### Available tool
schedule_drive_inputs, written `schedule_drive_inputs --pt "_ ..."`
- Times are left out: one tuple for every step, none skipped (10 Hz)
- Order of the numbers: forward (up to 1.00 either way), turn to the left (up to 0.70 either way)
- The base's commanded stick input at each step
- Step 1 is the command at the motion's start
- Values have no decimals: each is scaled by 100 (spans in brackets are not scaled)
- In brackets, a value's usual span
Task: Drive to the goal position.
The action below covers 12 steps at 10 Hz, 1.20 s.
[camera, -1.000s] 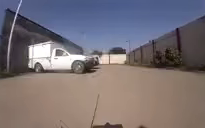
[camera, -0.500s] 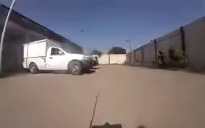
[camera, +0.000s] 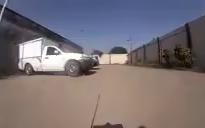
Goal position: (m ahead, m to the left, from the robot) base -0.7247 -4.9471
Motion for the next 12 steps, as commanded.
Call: schedule_drive_inputs --pt "100 0" --pt "100 0" --pt "100 0" --pt "100 -2" --pt "100 -17" --pt "100 -22" --pt "100 -7" --pt "100 0" --pt "100 0" --pt "100 0" --pt "100 0" --pt "100 -27"
